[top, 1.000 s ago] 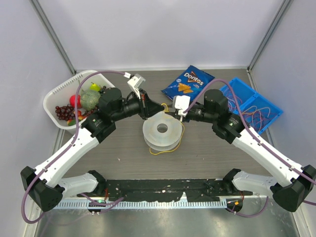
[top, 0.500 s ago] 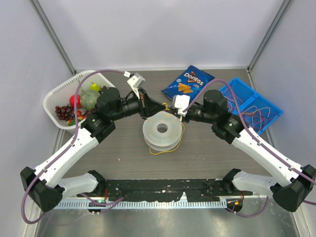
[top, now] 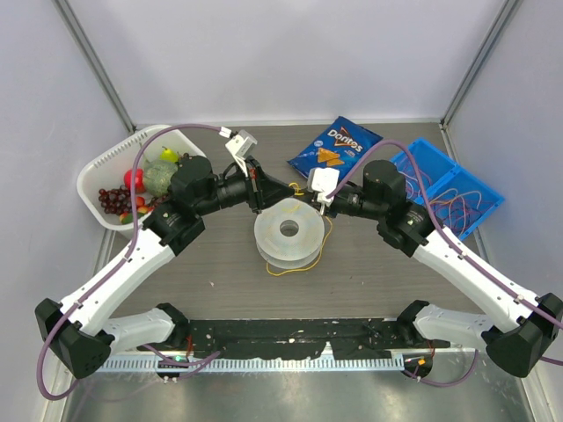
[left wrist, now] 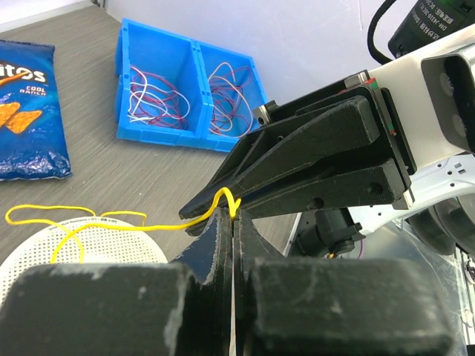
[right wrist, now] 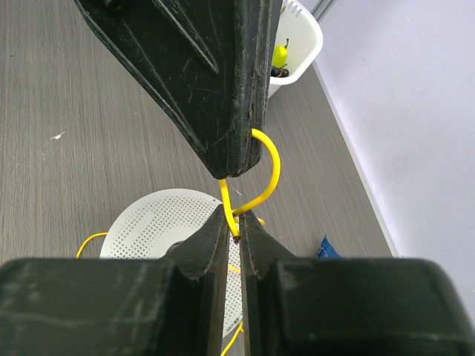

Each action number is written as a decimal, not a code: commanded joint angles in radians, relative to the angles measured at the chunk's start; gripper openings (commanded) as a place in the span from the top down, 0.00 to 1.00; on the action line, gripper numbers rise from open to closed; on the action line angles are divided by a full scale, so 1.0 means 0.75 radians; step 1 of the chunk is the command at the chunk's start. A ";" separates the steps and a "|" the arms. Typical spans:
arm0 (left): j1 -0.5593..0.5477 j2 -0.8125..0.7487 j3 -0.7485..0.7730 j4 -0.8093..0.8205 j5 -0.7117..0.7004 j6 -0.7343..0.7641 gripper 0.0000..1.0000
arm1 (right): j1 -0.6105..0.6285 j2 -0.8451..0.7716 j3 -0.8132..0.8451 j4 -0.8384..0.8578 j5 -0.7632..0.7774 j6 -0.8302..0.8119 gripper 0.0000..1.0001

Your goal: Wrap the cables

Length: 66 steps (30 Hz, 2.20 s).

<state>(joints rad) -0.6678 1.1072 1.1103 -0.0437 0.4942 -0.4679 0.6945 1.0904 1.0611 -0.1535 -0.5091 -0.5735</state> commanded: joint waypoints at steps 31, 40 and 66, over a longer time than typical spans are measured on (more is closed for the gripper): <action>-0.001 -0.026 -0.038 0.028 0.041 0.119 1.00 | 0.007 -0.026 0.056 -0.012 -0.084 0.030 0.71; -0.003 -0.041 -0.051 0.034 0.061 0.141 1.00 | 0.007 -0.012 0.064 0.006 -0.062 0.092 0.79; 0.340 0.288 0.127 -0.641 0.147 0.382 0.08 | -0.639 -0.096 0.309 0.035 0.200 0.293 0.99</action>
<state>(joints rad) -0.4408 1.2034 1.1412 -0.3138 0.5522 -0.3271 0.3199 1.0855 1.1770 -0.1574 -0.4606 -0.3408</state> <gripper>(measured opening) 0.879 0.042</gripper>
